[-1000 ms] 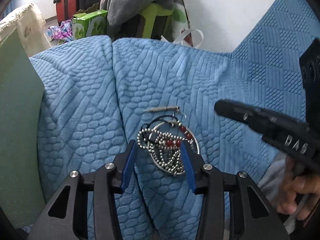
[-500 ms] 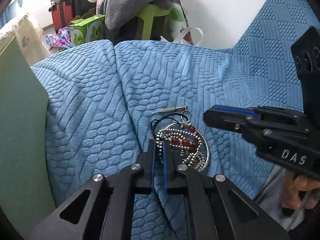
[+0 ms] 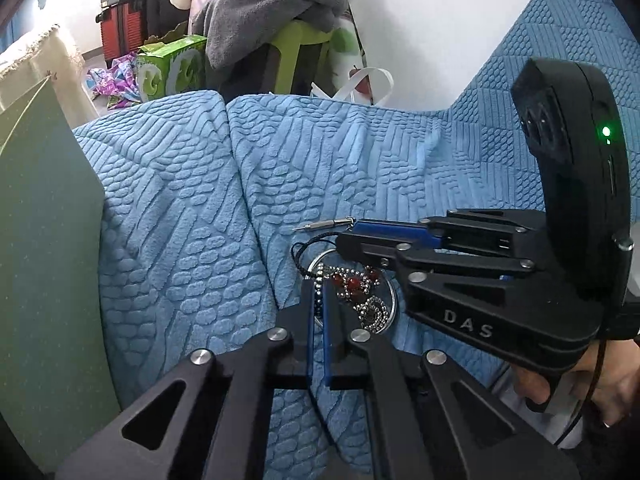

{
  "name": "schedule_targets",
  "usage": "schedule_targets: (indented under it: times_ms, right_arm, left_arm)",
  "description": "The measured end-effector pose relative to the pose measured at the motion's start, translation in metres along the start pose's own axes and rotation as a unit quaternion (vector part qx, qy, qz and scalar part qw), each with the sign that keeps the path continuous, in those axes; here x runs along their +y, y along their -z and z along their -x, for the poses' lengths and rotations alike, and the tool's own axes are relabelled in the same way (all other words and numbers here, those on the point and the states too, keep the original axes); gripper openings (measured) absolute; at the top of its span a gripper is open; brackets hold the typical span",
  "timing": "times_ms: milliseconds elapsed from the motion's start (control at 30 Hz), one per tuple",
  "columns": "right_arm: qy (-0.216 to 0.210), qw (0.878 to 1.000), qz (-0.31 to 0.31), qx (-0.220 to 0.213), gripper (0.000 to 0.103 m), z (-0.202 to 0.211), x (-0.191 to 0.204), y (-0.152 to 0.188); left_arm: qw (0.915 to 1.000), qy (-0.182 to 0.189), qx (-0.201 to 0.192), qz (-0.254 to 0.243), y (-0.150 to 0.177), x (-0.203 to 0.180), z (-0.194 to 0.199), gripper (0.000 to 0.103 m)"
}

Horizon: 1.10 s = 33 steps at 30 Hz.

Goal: Organize jewelry
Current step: 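Grasp the red-beaded chain necklace with the right tool while the left tool grasps its chain, then carry the necklace with both tools over the box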

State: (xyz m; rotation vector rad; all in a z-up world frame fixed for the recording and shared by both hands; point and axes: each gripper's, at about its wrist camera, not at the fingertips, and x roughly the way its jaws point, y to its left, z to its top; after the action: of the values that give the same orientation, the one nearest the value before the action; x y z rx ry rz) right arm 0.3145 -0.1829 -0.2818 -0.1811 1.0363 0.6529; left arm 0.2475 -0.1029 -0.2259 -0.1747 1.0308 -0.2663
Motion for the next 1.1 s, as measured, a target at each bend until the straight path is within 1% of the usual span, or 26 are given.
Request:
schedule_targets:
  times_ms: [133, 200, 233, 267, 433, 467, 767, 833, 900, 1000, 1067, 1100]
  right_arm:
    - [0.016, 1.000, 0.015, 0.012, 0.011, -0.008, 0.004, 0.001]
    - [0.019, 1.000, 0.022, 0.011, 0.011, -0.009, 0.006, 0.000]
    - [0.021, 0.999, 0.024, 0.011, 0.010, -0.009, 0.007, 0.001]
    - [0.024, 0.999, 0.022, 0.009, 0.005, -0.007, 0.007, 0.001]
    - [0.031, 0.999, 0.003, -0.018, 0.003, 0.010, 0.005, -0.003]
    - [0.028, 0.999, 0.001, -0.022, 0.003, 0.014, 0.006, -0.004]
    - [0.046, 0.997, -0.008, -0.062, 0.003, 0.050, 0.023, -0.001]
    - [0.050, 0.997, -0.017, -0.061, 0.003, 0.053, 0.023, 0.000]
    - [0.045, 0.997, -0.031, -0.056, 0.003, 0.052, 0.020, 0.004]
    - [0.018, 0.998, -0.050, -0.034, 0.004, 0.039, 0.015, 0.006]
    - [0.016, 0.999, -0.039, -0.027, 0.009, 0.029, 0.019, 0.005]
    - [0.018, 0.999, -0.028, -0.025, 0.010, 0.024, 0.023, 0.004]
  left_arm:
    - [0.9999, 0.005, 0.001, 0.010, 0.002, 0.002, 0.002, 0.002]
    - [0.9999, 0.006, -0.002, 0.014, 0.002, 0.004, 0.007, 0.002]
    - [0.9998, 0.007, -0.004, 0.017, 0.003, 0.004, 0.009, 0.002]
    - [0.9998, 0.008, -0.005, 0.019, 0.002, 0.005, 0.011, 0.002]
    - [0.9995, 0.010, -0.020, 0.021, 0.000, 0.003, 0.026, 0.002]
    - [0.9994, 0.011, -0.024, 0.021, 0.000, 0.002, 0.029, 0.002]
    - [0.9973, 0.021, -0.062, 0.033, -0.008, 0.003, 0.066, 0.002]
    - [0.9966, 0.023, -0.070, 0.035, -0.010, 0.005, 0.075, 0.002]
    - [0.9962, 0.021, -0.077, 0.035, -0.010, 0.006, 0.081, 0.002]
    - [0.9959, 0.014, -0.081, 0.037, -0.008, 0.010, 0.092, 0.002]
    - [0.9955, 0.014, -0.084, 0.040, -0.004, 0.012, 0.098, 0.002]
    - [0.9954, 0.013, -0.085, 0.042, -0.002, 0.015, 0.100, 0.002]
